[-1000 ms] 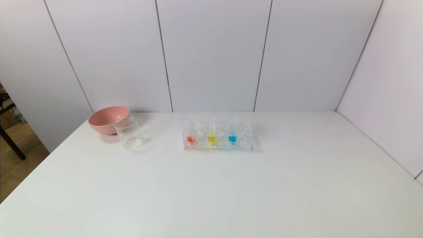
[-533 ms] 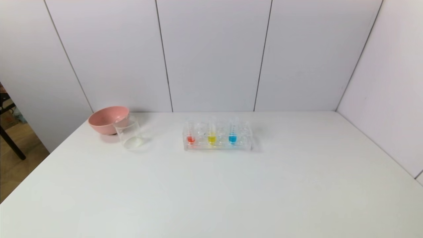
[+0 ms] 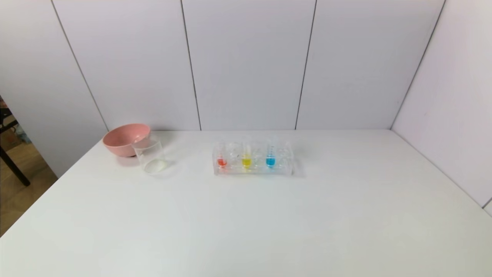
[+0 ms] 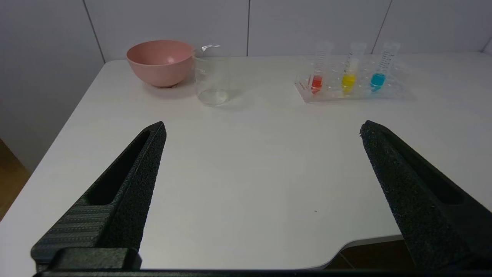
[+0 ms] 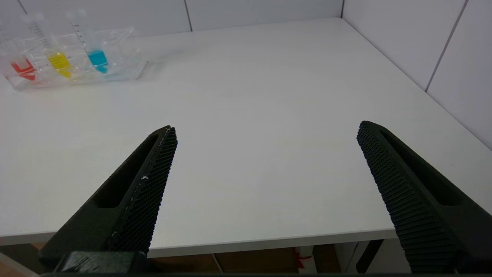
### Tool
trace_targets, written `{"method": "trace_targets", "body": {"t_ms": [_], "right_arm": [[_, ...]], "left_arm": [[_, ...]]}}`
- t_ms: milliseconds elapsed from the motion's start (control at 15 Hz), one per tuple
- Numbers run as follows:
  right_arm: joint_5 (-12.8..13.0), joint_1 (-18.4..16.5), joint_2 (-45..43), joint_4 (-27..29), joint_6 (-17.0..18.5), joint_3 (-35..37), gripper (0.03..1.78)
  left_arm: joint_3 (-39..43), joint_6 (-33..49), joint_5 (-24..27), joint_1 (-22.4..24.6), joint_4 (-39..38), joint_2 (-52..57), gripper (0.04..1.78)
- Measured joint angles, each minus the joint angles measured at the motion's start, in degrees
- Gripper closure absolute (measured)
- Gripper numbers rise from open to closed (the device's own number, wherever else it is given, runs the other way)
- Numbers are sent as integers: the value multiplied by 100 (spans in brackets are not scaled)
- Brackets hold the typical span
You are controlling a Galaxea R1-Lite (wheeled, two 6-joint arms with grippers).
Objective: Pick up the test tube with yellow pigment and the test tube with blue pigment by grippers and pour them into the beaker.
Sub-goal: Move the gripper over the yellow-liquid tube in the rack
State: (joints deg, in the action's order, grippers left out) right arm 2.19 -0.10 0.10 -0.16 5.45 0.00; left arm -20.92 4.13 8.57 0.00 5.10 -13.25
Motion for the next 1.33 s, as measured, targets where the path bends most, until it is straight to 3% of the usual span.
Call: {"method": "trace_targets", "body": {"t_ms": [200, 467, 733, 1000, 1333], "right_arm": [[0, 0, 0, 0, -2, 0, 10], [0, 0, 0, 0, -2, 0, 10], [0, 0, 0, 0, -2, 0, 10], [-2, 0, 0, 0, -2, 0, 10], [0, 0, 0, 0, -2, 0, 10]], "left_arm": [[-388, 118, 339, -2, -364, -979, 6], [-802, 352, 446, -132, -1526, -2684, 6], [-1423, 474, 325, -875, -2571, -4461, 6], [-1847, 658, -636, -2092, -3508, -5956, 6], [-1965, 652, -2213, -3137, -5222, -7547, 6]]}}
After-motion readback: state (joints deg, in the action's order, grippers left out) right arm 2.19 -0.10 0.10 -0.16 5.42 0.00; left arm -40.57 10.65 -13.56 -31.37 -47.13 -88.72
